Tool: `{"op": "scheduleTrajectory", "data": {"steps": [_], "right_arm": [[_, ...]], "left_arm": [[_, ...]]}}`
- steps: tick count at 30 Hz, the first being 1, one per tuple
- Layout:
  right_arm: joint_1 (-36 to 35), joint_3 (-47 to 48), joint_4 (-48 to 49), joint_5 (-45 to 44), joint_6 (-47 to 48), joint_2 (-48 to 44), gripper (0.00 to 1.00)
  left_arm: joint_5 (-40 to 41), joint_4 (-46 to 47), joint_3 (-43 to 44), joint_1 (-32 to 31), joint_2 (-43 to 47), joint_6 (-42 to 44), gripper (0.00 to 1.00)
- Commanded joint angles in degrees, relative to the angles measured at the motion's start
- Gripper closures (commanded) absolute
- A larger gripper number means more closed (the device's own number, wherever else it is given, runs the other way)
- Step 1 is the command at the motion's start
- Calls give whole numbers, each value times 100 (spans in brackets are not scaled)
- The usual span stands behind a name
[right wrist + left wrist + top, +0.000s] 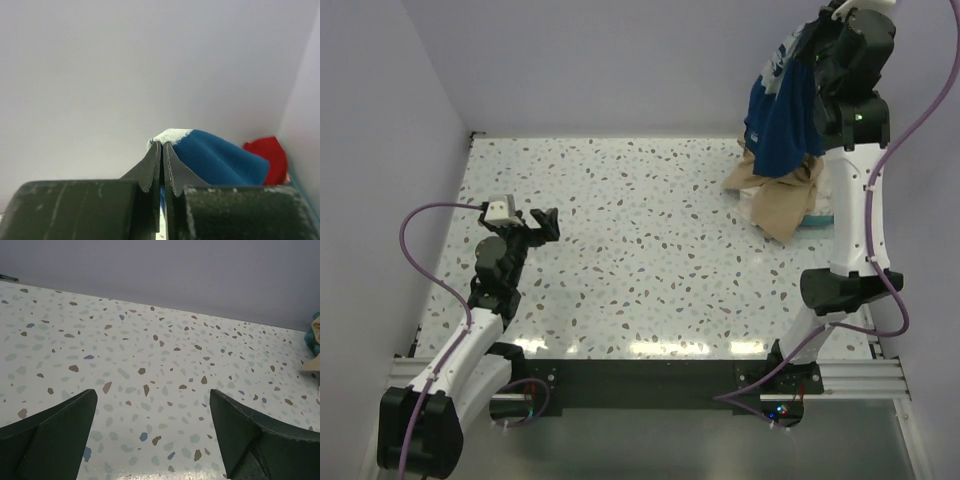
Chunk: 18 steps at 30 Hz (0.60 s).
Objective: Fold and stack the t-shirts
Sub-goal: Grab the tshirt from the pile, then move the tshirt to the center of the board
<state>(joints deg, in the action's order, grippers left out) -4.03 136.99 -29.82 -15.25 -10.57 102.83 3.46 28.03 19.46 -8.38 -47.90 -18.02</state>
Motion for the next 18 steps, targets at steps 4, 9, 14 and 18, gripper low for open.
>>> {"op": "scheduleTrajectory", "data": {"steps": [4, 9, 14, 18], "right_arm": [[-150, 170, 1128, 1514, -445, -790, 100], [-799, 30, 1207, 2227, -473, -869, 100], [-1616, -995, 1619, 2184, -481, -1150, 100], [-2241, -1551, 1612, 2044, -490, -1107, 100]], "left_arm": [[207, 132, 66, -6, 132, -35, 0], [592, -77, 207, -6, 106, -228, 0], [1348, -622, 453, -6, 97, -719, 0], [1535, -1237, 664, -6, 88, -975, 0]]}}
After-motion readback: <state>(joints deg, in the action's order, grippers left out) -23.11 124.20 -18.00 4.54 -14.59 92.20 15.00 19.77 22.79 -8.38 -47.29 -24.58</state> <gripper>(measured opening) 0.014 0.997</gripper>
